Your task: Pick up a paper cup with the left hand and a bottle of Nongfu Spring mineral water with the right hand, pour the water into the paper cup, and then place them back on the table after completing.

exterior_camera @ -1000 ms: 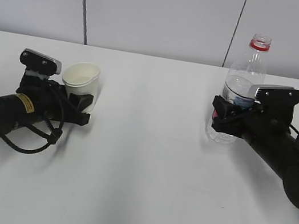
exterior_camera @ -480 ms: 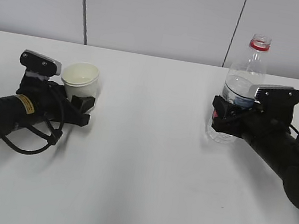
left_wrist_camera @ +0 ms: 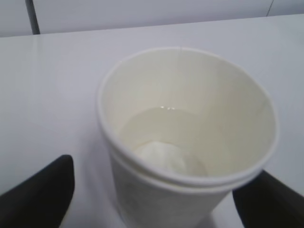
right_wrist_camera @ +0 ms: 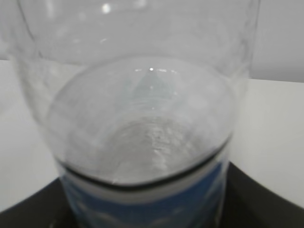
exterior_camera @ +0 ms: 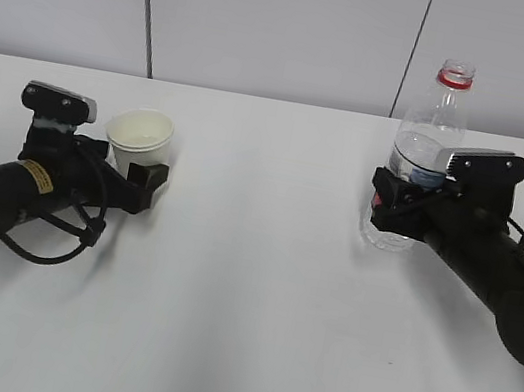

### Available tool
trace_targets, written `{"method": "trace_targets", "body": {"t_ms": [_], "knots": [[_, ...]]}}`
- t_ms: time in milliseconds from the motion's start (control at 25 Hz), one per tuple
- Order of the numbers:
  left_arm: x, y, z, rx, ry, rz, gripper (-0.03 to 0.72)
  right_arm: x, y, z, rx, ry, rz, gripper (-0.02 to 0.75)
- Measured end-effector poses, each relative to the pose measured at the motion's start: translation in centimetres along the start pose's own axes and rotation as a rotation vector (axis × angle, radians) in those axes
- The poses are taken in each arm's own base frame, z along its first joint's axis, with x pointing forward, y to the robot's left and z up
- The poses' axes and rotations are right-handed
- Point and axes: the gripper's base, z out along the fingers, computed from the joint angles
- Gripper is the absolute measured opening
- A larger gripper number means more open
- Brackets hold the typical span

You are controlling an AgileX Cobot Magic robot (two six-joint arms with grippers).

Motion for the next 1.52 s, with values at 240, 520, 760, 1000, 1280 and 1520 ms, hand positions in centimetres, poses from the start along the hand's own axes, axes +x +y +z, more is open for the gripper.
{"method": "trace_targets", "body": {"t_ms": [240,520,760,1000,1280,1520], "knots": [[-0.7,-0.4,-1.9,0.003,-0.004,0.000,0.609,0.0,0.0,0.0,-0.001,0.000,-0.031,0.421],[-0.3,-0.7,-2.7,0.021,0.015,0.008,0.599,-0.1,0.0,0.0,-0.001,-0.002,-0.062,0.421],[-0.3,-0.9,-2.7,0.035,0.018,0.017,0.594,0.1,-0.2,1.1,-0.002,-0.021,-0.067,0.421],[-0.3,-0.9,-2.7,0.038,0.019,0.019,0.591,0.4,-0.2,1.2,-0.002,-0.014,-0.066,0.421],[-0.3,-0.9,-2.7,0.038,0.019,0.019,0.589,1.2,-0.2,1.4,-0.003,-0.028,-0.061,0.421],[-0.3,-0.9,-2.7,0.039,0.018,0.020,0.588,1.2,-0.2,1.3,-0.002,-0.031,-0.060,0.420]]}}
